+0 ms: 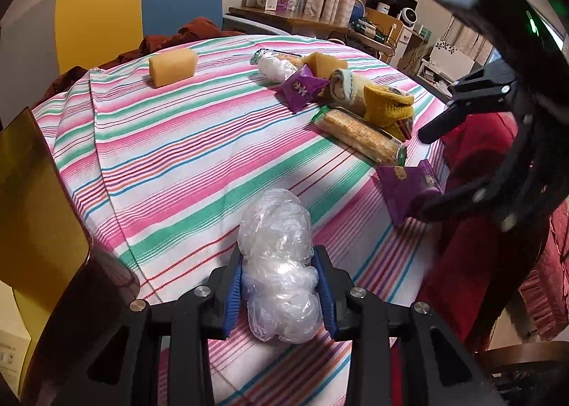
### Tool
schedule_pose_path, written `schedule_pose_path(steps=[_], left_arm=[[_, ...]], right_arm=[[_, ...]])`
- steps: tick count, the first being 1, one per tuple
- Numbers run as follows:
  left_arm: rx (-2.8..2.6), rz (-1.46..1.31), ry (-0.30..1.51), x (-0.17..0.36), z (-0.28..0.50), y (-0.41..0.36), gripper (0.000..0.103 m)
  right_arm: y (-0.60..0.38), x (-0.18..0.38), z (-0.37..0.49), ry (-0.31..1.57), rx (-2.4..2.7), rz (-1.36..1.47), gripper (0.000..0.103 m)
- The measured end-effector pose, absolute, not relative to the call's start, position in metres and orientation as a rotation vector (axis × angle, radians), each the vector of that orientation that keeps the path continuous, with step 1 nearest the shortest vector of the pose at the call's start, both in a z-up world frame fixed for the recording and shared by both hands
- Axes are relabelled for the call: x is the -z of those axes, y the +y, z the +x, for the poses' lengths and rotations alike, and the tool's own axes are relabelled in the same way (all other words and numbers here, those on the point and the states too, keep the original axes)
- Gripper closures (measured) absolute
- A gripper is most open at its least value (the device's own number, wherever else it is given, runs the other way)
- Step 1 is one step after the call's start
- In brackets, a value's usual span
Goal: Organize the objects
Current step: 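Lift the plastic bag with the left tool while the right tool reaches for the purple packet, then carry the bag and purple packet to the gold tray and release both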
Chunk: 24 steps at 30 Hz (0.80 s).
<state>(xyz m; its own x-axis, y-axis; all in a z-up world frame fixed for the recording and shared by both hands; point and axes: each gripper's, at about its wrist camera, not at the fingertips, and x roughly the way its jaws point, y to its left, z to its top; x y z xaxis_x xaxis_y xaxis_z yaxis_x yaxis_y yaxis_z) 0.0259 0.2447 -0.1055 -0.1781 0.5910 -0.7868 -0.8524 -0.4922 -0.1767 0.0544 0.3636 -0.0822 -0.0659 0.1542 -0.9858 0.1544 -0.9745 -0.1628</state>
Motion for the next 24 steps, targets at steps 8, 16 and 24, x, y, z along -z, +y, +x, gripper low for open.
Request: schedule_pose_path(steps=[8,16,24], left_arm=[[-1.838,-1.017,0.388,0.107,0.028,0.243,0.067],[-1.85,-0.997,0.366,0.098,0.031,0.24,0.067],[-1.91,-0.883,0.268,0.047,0.038,0.211,0.067]], right_arm=[[0.37,0.087,0.061,0.336,2.294,2.123,0.067],[0.396,0.044,0.083,0.049,2.555,1.931,0.067],[0.386,-0.002,0.057,-0.189,2.791,1.62,0.067]])
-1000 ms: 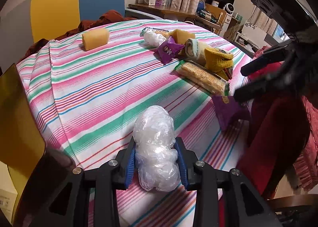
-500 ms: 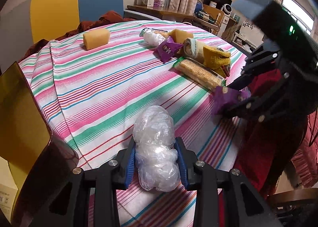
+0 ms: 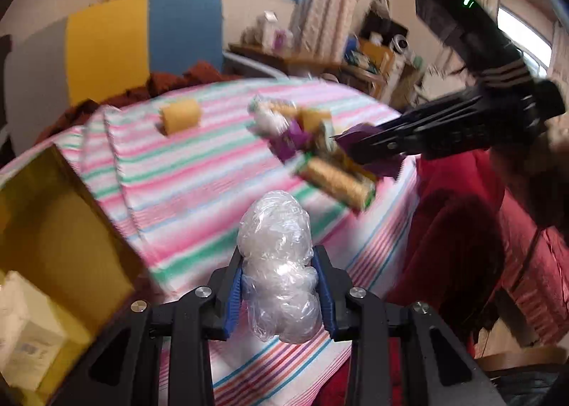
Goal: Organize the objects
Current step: 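Carry the bag and purple packet to the gold tray and release both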
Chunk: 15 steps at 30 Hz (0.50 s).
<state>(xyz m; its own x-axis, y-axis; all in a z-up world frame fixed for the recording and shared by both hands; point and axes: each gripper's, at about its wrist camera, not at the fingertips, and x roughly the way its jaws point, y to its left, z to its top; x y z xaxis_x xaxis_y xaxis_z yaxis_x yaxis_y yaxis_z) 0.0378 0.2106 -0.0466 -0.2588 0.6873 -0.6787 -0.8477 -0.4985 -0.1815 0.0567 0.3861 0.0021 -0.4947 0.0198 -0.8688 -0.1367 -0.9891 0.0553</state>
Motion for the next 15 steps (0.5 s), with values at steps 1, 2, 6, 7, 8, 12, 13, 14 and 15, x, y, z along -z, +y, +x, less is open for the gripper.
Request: schedule_pose_path(steps=[1,2,6,7,8,12,13,14,15], left_arm=[[-1.935,-0.882,0.229,0.038,0.034,0.201,0.067],[-1.958,-0.884,0.195,0.032,0.031,0.194,0.067],[-2.089,-0.885,0.057,0.009,0.009,0.148,0.067],[-2.111,-0.883,0.037,0.005,0.004,0.14,0.067],[-2.148,-0.879,0.014,0.001,-0.002,0.128,0.067],[-2.303,-0.908,-0.065,-0.01,-0.036,0.083,0.067],[-2.329,-0.912,-0.077,-0.011,-0.042,0.076,0.067],[-2.359,-0.923,-0.089,-0.012,-0.05,0.067,0.067],[-2.393,-0.933,-0.101,-0.012,-0.058,0.059,0.067]], right_arm=[[0.382,-0.008,0.055,0.2,-2.662,-1.5,0.067],[0.373,-0.015,0.051,0.226,-2.698,-1.477,0.067],[0.341,-0.021,0.028,0.263,-2.8,-1.446,0.067],[0.332,-0.021,0.021,0.276,-2.826,-1.443,0.067],[0.324,-0.021,0.017,0.286,-2.845,-1.445,0.067],[0.284,-0.014,-0.005,0.307,-2.93,-1.477,0.067],[0.271,-0.013,-0.011,0.306,-2.954,-1.488,0.067],[0.263,-0.011,-0.015,0.312,-2.968,-1.491,0.067],[0.256,-0.011,-0.019,0.32,-2.979,-1.496,0.067]])
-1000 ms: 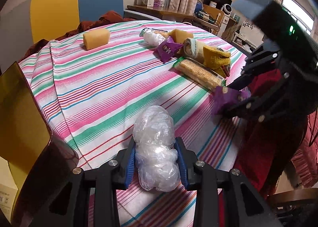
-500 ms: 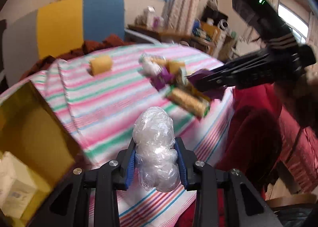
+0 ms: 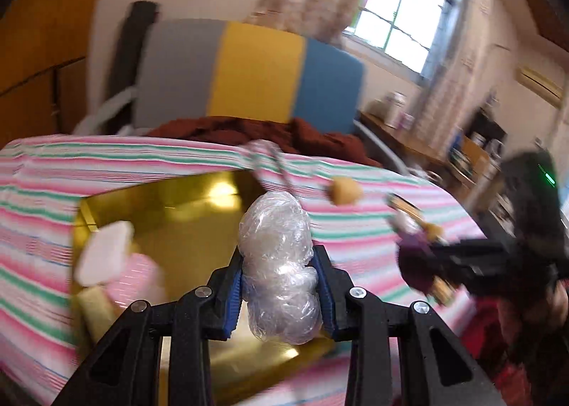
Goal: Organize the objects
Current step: 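Carry the bag and purple packet to the gold tray and release both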
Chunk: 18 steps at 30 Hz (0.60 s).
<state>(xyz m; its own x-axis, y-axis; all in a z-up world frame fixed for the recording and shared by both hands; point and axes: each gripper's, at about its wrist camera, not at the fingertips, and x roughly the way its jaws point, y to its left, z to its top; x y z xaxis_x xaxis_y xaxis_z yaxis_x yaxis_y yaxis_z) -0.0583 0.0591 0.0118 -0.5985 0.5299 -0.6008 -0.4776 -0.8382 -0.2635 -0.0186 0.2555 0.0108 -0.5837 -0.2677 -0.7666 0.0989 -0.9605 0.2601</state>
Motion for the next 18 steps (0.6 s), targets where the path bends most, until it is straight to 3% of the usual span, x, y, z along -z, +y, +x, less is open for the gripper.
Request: schedule_pose_path(steps=[5,8,13,18], left_arm=[[-2.488,-0.959,-0.124,-0.014,-0.092,0.036,0.067],[-2.528,-0.983,-0.126,-0.011,-0.105,0.029,0.06],[-2.547,-1.044,-0.168,0.002,-0.109,0.019,0.054],[-2.587,-1.091,-0.168,0.011,-0.098,0.014,0.054]], right_arm=[[0.221,0.0,-0.04,-0.279,2.554,1.325,0.064],[0.209,0.01,-0.047,-0.269,2.522,1.347,0.063],[0.197,0.021,-0.045,-0.272,2.49,1.369,0.049],[0.193,0.027,-0.041,-0.245,2.509,1.379,0.046]])
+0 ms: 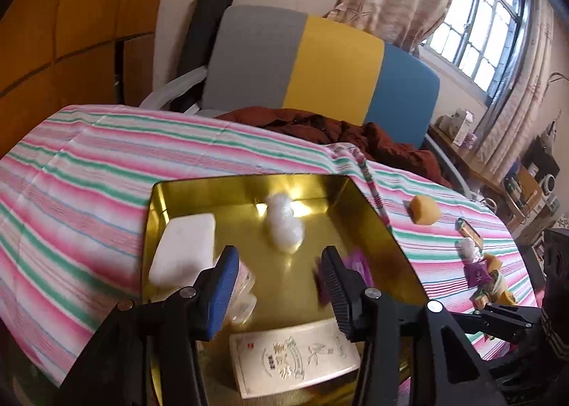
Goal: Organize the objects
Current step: 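Carry the bag and purple packet to the gold tray and release both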
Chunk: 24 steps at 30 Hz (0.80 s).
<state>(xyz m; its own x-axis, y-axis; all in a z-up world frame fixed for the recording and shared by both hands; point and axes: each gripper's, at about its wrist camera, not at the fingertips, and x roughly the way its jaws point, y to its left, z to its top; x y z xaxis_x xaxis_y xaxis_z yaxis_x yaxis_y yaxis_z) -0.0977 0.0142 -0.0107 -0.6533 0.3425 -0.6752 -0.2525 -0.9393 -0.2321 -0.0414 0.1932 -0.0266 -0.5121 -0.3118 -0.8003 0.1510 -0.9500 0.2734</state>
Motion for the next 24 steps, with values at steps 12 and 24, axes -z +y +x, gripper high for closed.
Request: schedule_pose_path(steps=[12,24], left_arm=[[-2.688,-1.093,-0.083,0.006,-0.061,0.017,0.054],[-2.656,-1.085,-0.022,0.005,-0.046,0.029,0.054]], right_arm=[[0.176,0.013,-0.022,-0.088,2.723,1.254,0.026],[0.201,0.008,-0.002,-0.147,2.858,1.197,0.019]])
